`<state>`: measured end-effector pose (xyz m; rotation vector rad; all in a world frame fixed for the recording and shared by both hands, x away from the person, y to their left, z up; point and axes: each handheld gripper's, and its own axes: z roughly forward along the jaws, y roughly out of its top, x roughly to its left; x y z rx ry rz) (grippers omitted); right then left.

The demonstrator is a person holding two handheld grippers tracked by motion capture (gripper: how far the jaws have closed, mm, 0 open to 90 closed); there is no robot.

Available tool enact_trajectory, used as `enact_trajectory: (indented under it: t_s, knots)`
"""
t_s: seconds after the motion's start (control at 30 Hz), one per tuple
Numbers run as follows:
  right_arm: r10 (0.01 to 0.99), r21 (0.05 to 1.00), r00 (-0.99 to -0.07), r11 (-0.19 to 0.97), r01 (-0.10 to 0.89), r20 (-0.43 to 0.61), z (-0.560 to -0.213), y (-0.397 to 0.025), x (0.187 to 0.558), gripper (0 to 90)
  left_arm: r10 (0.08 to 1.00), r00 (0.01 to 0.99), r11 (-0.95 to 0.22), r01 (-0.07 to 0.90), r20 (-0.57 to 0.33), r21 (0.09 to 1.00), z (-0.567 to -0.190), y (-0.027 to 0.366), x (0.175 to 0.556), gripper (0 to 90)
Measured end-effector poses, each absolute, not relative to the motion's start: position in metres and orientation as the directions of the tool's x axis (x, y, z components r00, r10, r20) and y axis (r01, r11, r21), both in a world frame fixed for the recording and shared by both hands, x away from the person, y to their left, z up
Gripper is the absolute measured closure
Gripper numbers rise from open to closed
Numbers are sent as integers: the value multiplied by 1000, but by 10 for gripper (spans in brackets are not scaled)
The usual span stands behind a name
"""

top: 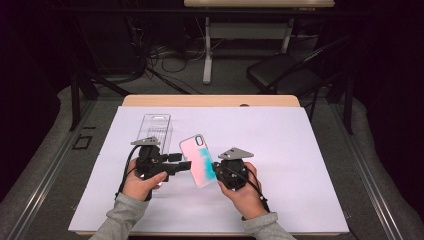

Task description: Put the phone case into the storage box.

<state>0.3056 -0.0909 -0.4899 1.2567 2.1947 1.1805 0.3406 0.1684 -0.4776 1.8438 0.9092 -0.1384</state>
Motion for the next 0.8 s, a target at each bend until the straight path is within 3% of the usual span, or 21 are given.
enact_trajectory:
  t_s: [0.8]
  knots:
    - [840, 804, -518, 193, 563, 161, -493, -92, 306, 873, 547, 669, -99, 649, -504, 754, -489, 159, 332, 454]
